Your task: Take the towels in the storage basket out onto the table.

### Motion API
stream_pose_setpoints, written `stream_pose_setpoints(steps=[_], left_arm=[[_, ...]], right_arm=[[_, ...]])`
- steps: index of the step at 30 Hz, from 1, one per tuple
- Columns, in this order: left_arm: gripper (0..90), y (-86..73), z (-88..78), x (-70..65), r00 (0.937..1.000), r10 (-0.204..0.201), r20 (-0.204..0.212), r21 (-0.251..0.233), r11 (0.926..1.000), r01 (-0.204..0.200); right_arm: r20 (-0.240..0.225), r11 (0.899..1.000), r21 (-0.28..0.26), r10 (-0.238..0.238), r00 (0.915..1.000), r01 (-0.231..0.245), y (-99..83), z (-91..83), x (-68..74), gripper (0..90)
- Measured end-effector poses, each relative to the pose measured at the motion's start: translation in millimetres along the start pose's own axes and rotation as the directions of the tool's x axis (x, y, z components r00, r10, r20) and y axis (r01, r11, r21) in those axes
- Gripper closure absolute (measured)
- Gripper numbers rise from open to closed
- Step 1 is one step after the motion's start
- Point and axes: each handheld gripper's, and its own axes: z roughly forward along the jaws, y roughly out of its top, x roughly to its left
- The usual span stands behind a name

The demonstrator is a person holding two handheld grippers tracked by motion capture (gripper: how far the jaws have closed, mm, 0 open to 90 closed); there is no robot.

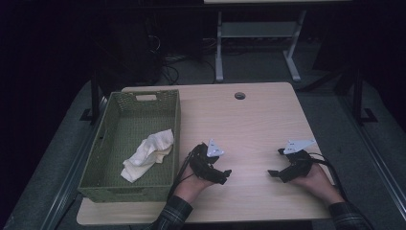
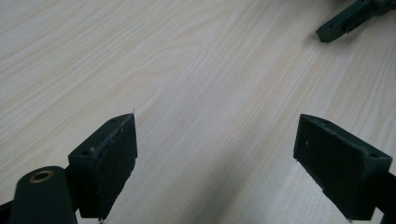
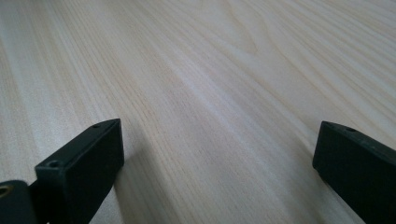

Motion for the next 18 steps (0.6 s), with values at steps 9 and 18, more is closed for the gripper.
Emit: stream_pose_setpoints(steps=[9,18], left_arm=[[12.9,9.1,-7.9,1.4,0.9996,-0.010,0.028,-0.017,0.9998,0.010],[13.0,17.5,-14.7,3.9,0.9989,-0.003,0.046,-0.038,0.9992,0.005]], right_arm=[[-0.001,1.000,0.000,0.000,1.0000,0.000,0.0,0.0,0.0,1.7],[0.000,1.000,0.001,0.004,1.0000,-0.004,0.0,0.0,0.3,1.7]])
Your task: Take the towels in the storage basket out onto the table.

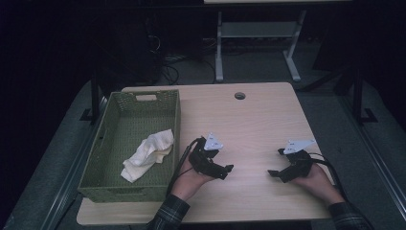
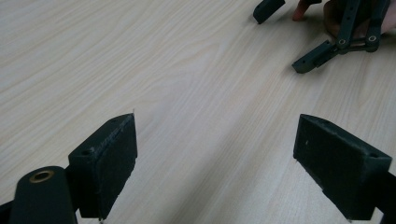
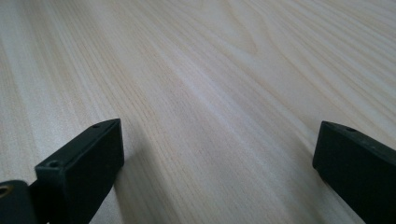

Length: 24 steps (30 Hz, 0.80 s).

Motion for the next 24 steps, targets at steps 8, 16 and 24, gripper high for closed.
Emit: stream_pose_setpoints(steps=[8,16,24], left_arm=[[13.1,8.9,-5.4,1.5,0.9994,0.021,0.028,-0.005,0.9998,-0.021],[13.2,14.9,-11.4,3.5,0.9983,0.031,0.049,-0.023,0.9993,-0.029],[13.2,21.7,-18.8,7.8,0.9969,0.039,0.068,-0.035,0.9987,-0.037]], right_arm=[[0.000,1.000,-0.001,-0.004,1.0000,0.004,-0.1,0.1,-0.3,1.7],[0.000,1.000,-0.001,-0.003,1.0000,0.003,-0.1,0.0,-0.2,1.7],[0.002,1.000,0.001,0.003,1.0000,-0.003,-0.1,-0.2,0.3,1.7]])
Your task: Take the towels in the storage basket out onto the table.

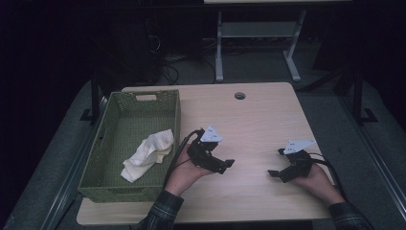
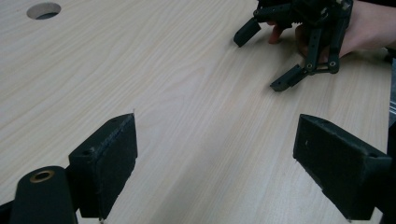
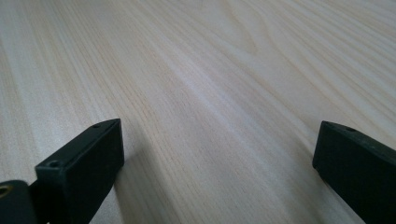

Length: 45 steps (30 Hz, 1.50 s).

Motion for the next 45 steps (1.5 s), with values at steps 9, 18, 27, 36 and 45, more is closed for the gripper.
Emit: stream_pose_setpoints(steps=[9,18,27,36,45], left_arm=[[13.2,7.2,-12.2,9.7,0.9999,0.015,-0.006,-0.002,0.9999,-0.015],[13.4,10.9,-24.5,22.1,0.9999,0.010,-0.012,-0.007,0.9999,-0.010],[13.5,11.8,-36.3,31.9,0.9995,0.007,-0.032,-0.017,0.9998,-0.008],[13.5,11.5,-45.1,41.3,0.9986,-0.009,-0.052,-0.030,0.9995,0.007],[13.5,9.4,-57.5,54.1,0.9956,-0.016,-0.093,-0.018,0.9997,0.014]], right_arm=[[0.001,1.000,0.000,0.001,1.0000,-0.001,0.0,-0.1,0.1,1.7],[0.001,1.000,0.000,0.003,1.0000,-0.003,-0.1,-0.2,0.3,1.7],[0.002,1.000,0.000,0.003,1.0000,-0.003,-0.2,-0.2,0.3,1.7],[0.003,1.000,0.001,0.005,1.0000,-0.005,-0.4,-0.5,0.6,1.7],[0.004,1.000,0.001,0.006,1.0000,-0.006,-0.4,-0.6,0.6,1.7]])
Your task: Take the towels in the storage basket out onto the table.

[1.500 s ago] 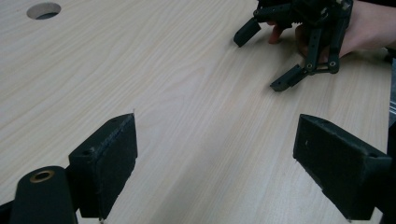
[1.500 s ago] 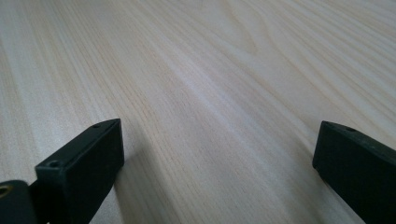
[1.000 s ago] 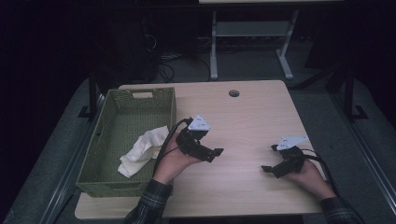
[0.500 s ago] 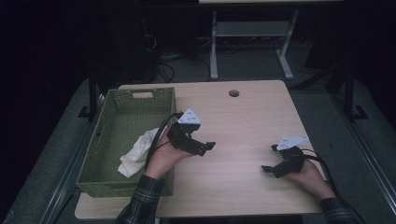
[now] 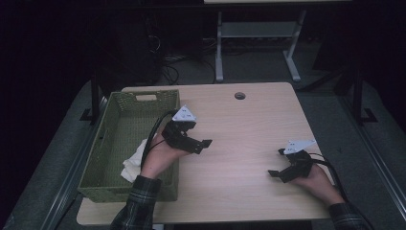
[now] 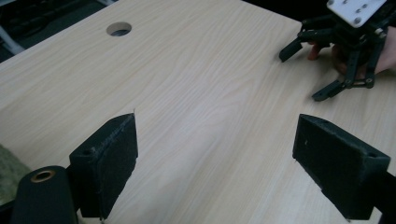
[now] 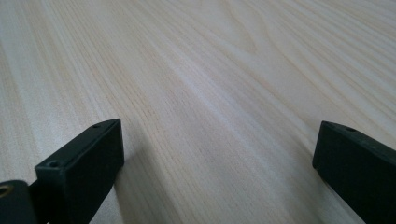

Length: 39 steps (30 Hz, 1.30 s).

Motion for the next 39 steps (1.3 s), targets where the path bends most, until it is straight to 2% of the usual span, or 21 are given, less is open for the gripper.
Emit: stream_pose_setpoints(steps=[22,28,30,39], left_arm=[[13.8,-13.8,-25.5,27.7,0.9968,-0.022,-0.076,0.012,0.9997,0.023],[13.8,-19.5,-33.6,35.8,0.9941,-0.027,-0.105,0.018,0.9994,0.029],[13.8,-21.7,-35.6,38.0,0.9927,-0.043,-0.112,0.015,0.9989,0.045],[13.8,-35.8,-46.6,52.9,0.9858,-0.069,-0.153,0.006,0.9974,0.071]], right_arm=[[0.000,1.000,0.000,0.000,1.0000,0.000,-0.1,-0.1,0.0,1.7],[0.000,1.000,-0.001,0.000,1.0000,0.000,-0.1,0.0,0.1,1.7],[0.000,1.000,0.000,0.000,1.0000,0.000,-0.1,-0.1,0.0,1.7],[0.001,1.000,-0.001,0.001,1.0000,-0.001,-0.1,0.0,0.1,1.7]])
